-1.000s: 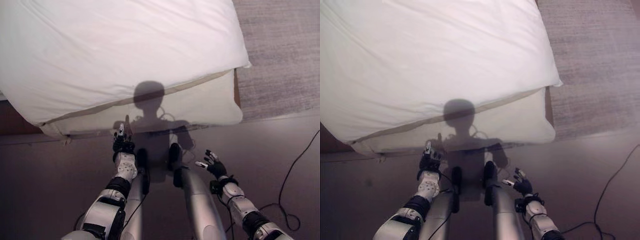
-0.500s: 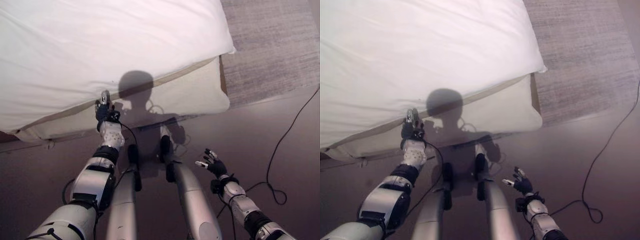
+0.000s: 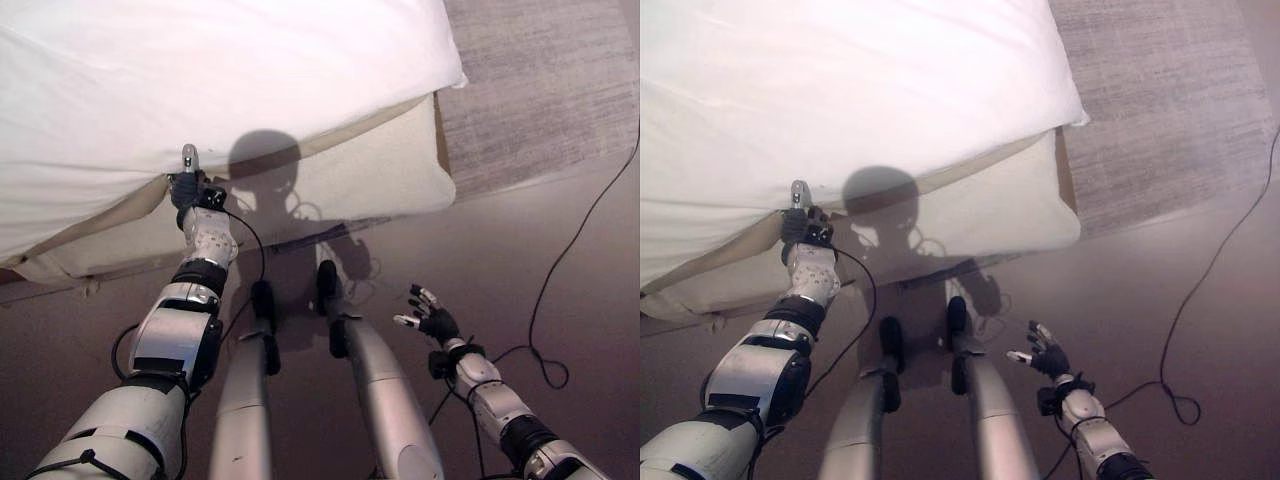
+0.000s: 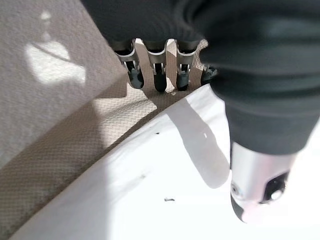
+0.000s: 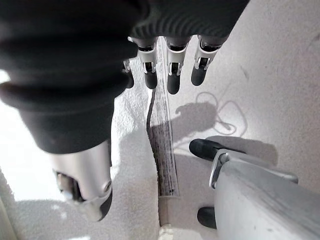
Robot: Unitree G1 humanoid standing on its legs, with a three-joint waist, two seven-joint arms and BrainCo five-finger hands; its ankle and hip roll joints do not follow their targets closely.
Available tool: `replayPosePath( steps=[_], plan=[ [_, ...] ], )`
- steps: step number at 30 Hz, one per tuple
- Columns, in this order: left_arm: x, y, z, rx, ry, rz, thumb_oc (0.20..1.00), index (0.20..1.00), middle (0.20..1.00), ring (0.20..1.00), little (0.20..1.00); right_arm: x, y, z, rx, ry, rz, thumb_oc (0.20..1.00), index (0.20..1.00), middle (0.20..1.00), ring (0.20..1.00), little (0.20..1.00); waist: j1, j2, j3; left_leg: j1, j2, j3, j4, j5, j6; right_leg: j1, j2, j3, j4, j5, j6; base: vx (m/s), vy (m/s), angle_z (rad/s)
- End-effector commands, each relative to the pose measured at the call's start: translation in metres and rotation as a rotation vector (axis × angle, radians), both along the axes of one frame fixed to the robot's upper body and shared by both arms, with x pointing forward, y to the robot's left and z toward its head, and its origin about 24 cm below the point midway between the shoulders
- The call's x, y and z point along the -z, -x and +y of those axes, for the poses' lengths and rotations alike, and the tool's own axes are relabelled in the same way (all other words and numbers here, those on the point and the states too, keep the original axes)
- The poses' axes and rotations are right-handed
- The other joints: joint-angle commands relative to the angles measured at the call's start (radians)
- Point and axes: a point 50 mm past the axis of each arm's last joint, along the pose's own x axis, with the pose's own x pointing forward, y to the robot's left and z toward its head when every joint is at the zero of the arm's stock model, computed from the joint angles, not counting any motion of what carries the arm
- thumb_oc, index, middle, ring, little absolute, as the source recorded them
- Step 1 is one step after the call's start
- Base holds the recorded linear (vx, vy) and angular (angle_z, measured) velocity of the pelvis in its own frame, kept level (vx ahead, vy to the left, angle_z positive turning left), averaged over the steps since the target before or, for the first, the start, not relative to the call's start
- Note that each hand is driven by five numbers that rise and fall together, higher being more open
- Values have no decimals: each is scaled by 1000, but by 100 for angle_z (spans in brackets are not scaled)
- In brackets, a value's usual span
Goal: Make the bed
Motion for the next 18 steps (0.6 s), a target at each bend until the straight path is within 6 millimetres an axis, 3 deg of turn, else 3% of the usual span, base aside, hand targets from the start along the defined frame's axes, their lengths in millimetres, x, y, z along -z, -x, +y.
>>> replayPosePath(
  steps=[1,2,3,10,12,16,18],
  plan=[
    [-42,-6,-11,16,-129,-120,890,890,890,890,890,7,21,-13,-20,40,12,1000,1000,1000,1000,1000,19,11,-95,-54,25,-22,-15,34,-72,-41,-102,7,28,34,165,0,0,0],
    [-42,-6,-11,16,-129,-120,890,890,890,890,890,7,21,-13,-20,40,12,1000,1000,1000,1000,1000,19,11,-95,-55,25,-22,-15,34,-72,-41,-102,7,28,34,165,0,0,0],
    [-43,-6,-12,18,-128,-125,200,200,200,200,200,6,21,-13,-27,41,8,1000,1000,1000,1000,1000,19,12,-94,-55,24,-22,-15,34,-72,-41,-103,8,29,34,165,0,0,0],
    [-51,-6,-19,24,-134,-155,200,200,200,200,200,4,20,-12,-19,30,-2,1000,1000,1000,1000,1000,21,18,-96,-56,23,-22,-16,34,-70,-43,-104,11,29,36,166,0,0,0],
    [-60,-1,-38,58,-119,-261,200,200,200,200,200,-2,17,-6,4,-20,-36,1000,1000,1000,1000,1000,28,21,-96,-50,16,-24,-26,40,-64,-38,-104,12,27,39,168,0,0,0],
    [-63,8,-55,87,-79,-357,200,200,200,200,200,-10,10,2,11,-66,-79,1000,1000,1000,1000,1000,38,27,-91,-32,8,-26,-49,50,-63,-20,-103,8,6,44,169,0,0,0],
    [-63,19,-68,112,-52,-440,200,200,200,200,200,-27,0,13,22,-134,-157,1000,1000,1000,1000,1000,49,35,-84,-15,2,-32,-59,54,-61,-6,-103,8,0,47,171,13,-11,4]
  ],
)
